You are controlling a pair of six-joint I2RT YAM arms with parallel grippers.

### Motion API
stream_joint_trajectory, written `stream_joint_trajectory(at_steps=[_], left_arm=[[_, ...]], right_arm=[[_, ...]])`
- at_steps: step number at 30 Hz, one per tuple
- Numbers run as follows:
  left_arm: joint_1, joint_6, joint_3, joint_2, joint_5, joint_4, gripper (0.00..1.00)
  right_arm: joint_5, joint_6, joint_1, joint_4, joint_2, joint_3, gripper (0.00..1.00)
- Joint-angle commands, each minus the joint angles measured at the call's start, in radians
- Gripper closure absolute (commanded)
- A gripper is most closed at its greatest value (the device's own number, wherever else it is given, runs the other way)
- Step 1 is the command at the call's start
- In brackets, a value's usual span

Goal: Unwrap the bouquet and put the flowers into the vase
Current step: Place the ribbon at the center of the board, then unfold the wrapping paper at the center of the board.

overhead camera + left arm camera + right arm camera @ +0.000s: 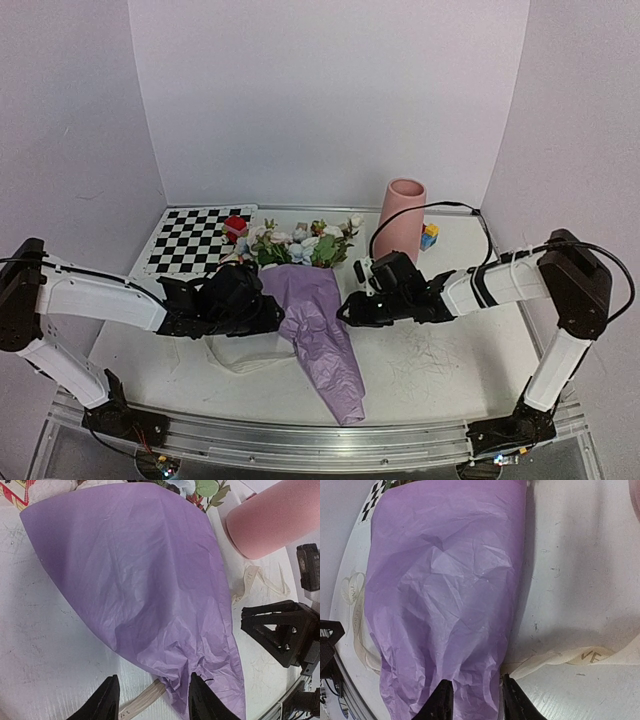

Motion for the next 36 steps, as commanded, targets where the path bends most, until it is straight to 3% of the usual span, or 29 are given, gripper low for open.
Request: stream_joint_trajectory(at_steps=[1,17,22,24,29,36], left_arm=[[0.032,-0.022,-0.032,-0.037,0.053,0.099,0.52],[0.147,-0.057,-0.131,0.004,0.181,0.248,0.6],[0.153,-0.044,-0.121,0.042,0.196,0.258,0.63],[0.154,-0.042,-0.116,0.059,0.194,0.261,0.63],[0.156,-0.02,-0.086,0.107,0.211,0.269,0.65],[0.157,0.007,-0.031,0.19,0.233,0.268,0.77]], right_arm=[[0.017,-0.016,0.001,-0.013,0.037,0.056,0.65],[0.001,-0.004,0.001,-0.042,0.113,0.106,0.76],[0.017,-0.002,0.0,-0.042,0.08,0.095,0.89],[0.034,-0.003,0.001,-0.042,0.059,0.086,1.0],[0.048,-0.015,0.0,-0.042,0.018,0.063,1.0],[0.056,-0.035,0.0,-0.051,-0.038,0.04,1.0]])
